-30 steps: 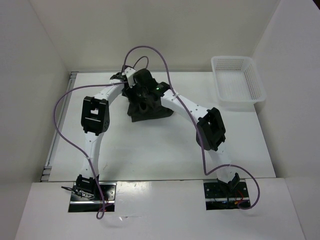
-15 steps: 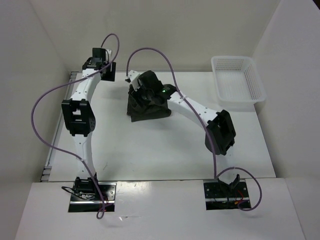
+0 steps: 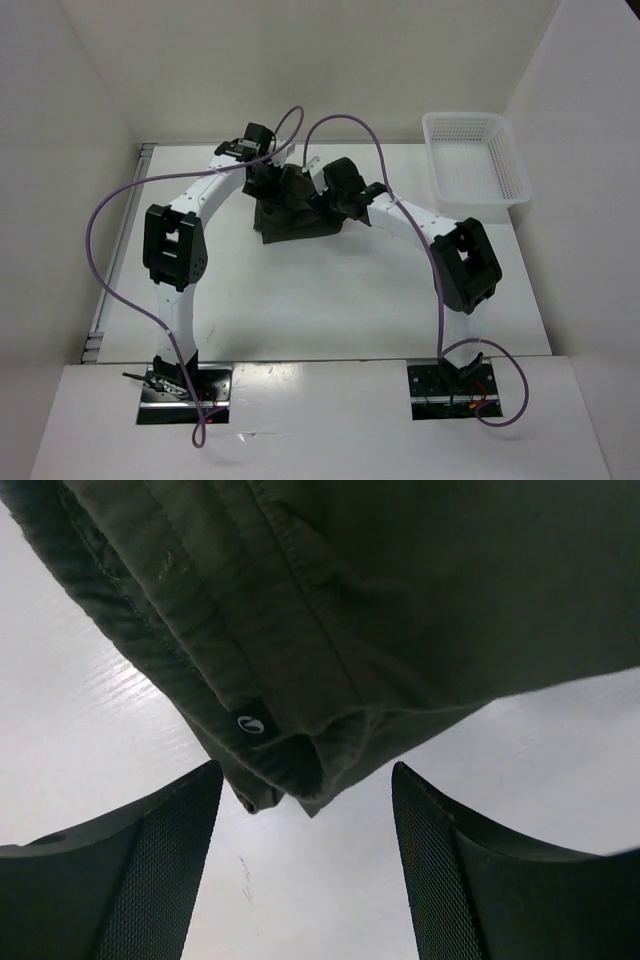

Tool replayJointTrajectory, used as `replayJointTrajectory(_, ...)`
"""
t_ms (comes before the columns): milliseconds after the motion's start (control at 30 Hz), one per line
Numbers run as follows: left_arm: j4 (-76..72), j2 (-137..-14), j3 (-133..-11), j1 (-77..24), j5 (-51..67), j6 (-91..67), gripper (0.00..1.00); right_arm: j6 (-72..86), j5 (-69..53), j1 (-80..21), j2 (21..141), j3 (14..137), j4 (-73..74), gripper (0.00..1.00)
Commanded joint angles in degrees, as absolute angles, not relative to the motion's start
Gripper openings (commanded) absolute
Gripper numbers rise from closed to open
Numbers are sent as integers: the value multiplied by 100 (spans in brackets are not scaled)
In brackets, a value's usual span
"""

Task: Fold and stack the shorts
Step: Fold the shorts

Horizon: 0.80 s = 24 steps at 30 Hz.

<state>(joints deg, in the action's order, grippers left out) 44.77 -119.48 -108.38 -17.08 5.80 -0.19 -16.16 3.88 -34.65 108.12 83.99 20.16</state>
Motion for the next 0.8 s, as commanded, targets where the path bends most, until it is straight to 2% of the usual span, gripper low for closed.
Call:
replayJointTrajectory(0, 4421, -12058, -11240, -1573, 712, 0, 76, -1573, 317, -3314, 10564, 8263, 1442, 68)
replayJointTrajectory(367, 4579, -12787, -11716, -1573, 1344, 0, 77, -1573, 264, -3200, 10722, 7813, 1151, 69)
replayJointTrajectory(433, 4579, -12858, -11777, -1625, 1494, 0, 74, -1521, 264, -3199, 10792, 7813, 1099, 69)
replayJointTrajectory(567, 4632, -13086, -11953, -1626, 1564, 0, 63, -1415, 211, -3199, 11029, 7874, 1037, 69)
replayJointTrajectory(700, 4746, -13201, -12006, -1626, 1494, 0, 42, -1362, 149, -3199, 11188, 7980, 1037, 69)
replayJointTrajectory(733, 4746, -13201, -12006, -1626, 1494, 0, 32, -1310, 149, -3199, 11258, 7980, 1037, 69)
replayJointTrajectory(767, 4746, -13201, -12006, -1626, 1546, 0, 26, -1310, 149, -3199, 11337, 7928, 976, 69)
